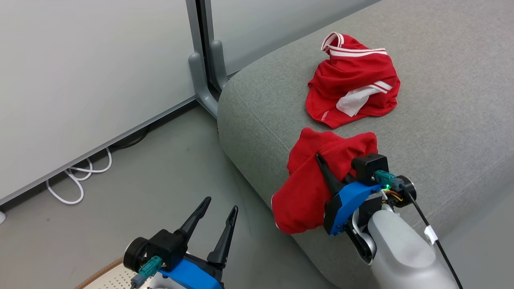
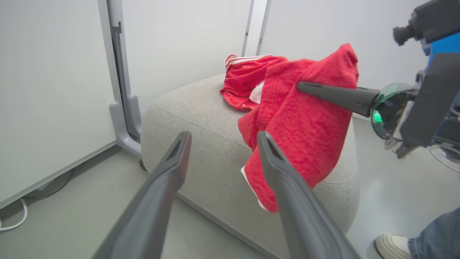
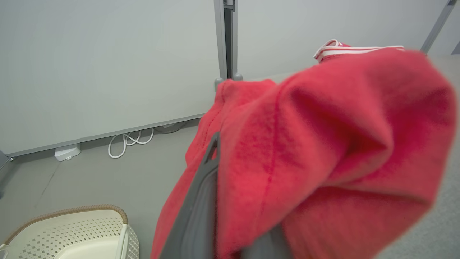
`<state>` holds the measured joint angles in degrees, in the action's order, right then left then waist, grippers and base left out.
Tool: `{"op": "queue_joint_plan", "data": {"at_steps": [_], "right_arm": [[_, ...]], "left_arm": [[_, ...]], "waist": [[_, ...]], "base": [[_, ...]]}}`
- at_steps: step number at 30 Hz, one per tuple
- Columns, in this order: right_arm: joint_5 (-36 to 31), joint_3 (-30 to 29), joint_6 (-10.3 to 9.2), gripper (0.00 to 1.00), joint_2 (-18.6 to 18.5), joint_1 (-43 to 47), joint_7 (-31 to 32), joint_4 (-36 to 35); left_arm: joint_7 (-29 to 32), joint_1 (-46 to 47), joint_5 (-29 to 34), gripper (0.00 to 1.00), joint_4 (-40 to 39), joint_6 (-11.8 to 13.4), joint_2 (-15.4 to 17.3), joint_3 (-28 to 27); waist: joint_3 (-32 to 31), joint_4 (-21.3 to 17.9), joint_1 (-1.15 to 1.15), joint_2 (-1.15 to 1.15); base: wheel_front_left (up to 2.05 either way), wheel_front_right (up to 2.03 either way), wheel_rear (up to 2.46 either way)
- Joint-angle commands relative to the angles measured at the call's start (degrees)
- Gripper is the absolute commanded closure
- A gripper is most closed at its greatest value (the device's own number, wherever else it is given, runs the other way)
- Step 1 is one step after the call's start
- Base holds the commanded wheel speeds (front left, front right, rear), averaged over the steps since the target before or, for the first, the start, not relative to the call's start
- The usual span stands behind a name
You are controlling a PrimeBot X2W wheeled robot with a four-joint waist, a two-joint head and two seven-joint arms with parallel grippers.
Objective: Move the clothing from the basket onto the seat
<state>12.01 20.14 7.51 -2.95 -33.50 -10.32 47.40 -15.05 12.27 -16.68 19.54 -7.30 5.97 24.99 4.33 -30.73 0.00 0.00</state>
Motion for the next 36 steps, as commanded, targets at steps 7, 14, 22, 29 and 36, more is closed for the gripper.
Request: {"op": "queue_joint_plan", "data": {"at_steps": [7,14,22,29,36], "right_arm": [[-2.5,-4.7,-0.04,1.0,-0.4,-8.4,1.8,-0.2],[-5.2,-12.8,-0.05,1.0,-7.4,-22.4,4.6,-2.7],[-5.9,-25.4,-0.04,1.0,-21.1,-35.2,7.9,-5.9],[-5.2,-35.7,-0.04,1.0,-29.0,-34.8,7.3,-6.6],[-5.5,-41.2,-0.05,1.0,-26.8,-29.4,4.0,-2.3]], "left_arm": [[-0.2,1.4,0.8,0.0,-0.7,-0.2,1.3,0.0],[-0.2,5.5,1.4,0.0,-2.2,-0.2,3.5,1.6],[-0.2,13.6,2.4,0.0,-5.9,-0.2,6.5,5.7],[-0.2,21.6,3.2,0.0,-8.9,-0.2,9.1,8.0],[-0.2,25.3,3.7,0.0,-10.5,-0.1,10.7,6.2]], "waist": [[3.3,1.7,0.0,0.0],[10.6,5.1,0.0,0.0],[23.2,11.1,0.0,0.0],[32.9,15.0,0.0,0.0],[37.6,16.2,0.0,0.0]], "base": [[0.0,0.0,0.0],[0.0,0.0,0.0],[0.0,0.0,0.0],[0.0,0.0,0.0],[0.0,0.0,0.0]]}}
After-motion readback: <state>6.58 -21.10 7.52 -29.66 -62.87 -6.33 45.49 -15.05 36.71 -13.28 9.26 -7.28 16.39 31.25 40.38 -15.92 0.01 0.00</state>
